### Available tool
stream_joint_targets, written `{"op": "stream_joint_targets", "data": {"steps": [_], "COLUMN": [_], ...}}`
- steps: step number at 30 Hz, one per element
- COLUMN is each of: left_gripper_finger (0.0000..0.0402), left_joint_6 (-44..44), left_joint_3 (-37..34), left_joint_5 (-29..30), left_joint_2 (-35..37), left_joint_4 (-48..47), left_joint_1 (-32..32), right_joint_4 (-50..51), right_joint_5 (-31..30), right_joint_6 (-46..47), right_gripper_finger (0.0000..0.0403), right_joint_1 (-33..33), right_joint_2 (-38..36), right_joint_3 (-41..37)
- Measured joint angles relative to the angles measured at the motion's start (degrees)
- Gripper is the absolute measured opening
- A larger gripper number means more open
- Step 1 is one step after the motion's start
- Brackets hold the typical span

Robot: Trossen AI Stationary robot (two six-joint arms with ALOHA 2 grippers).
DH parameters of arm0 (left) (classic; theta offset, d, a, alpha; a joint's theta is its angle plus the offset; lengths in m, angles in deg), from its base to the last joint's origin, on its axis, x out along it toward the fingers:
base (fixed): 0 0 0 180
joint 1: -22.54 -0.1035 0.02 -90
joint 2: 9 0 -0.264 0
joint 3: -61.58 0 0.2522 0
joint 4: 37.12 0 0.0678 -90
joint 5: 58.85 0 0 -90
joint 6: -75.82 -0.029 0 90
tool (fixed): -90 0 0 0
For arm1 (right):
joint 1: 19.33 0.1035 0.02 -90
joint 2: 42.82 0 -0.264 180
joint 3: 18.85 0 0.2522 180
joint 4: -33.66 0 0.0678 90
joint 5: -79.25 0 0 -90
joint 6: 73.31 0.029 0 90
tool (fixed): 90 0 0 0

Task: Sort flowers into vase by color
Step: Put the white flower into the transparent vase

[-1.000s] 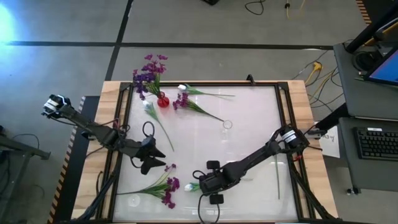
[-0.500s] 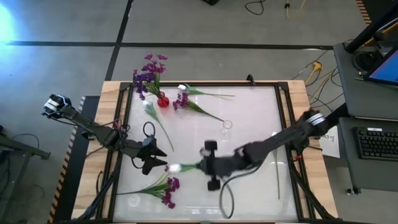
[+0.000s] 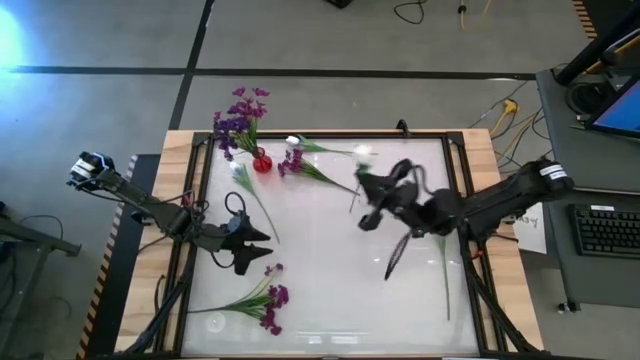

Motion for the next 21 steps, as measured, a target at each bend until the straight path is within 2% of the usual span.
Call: {"op": "stream_joint_targets", "data": {"steps": [2, 4, 15, 21], "left_gripper_finger": [0.0215, 0.0215, 0.0215, 0.0215], "left_joint_6": [-0.6, -0.7, -0.7, -1.0], "left_joint_3": [0.0, 0.0, 0.0, 0.0], "left_joint_5": [0.8, 1.9, 3.1, 3.5], "left_joint_2": [0.0, 0.0, 0.0, 0.0], "left_joint_4": [0.0, 0.1, 1.2, 1.2], "left_joint_1": [0.0, 0.0, 0.0, 0.0], "right_joint_4": [-6.0, -7.6, -6.9, -6.8], "right_joint_5": [-0.6, -3.2, -11.8, -11.9], "right_joint_6": [-1.6, -2.7, -9.1, -8.0], "right_gripper_finger": [0.0013, 0.0013, 0.0013, 0.0013], "right_joint_1": [-0.1, -0.7, -1.7, -2.1], "right_joint_2": [-1.7, -3.4, -3.5, -1.6], "right_joint_3": [-2.8, -4.6, -6.5, -6.6]}}
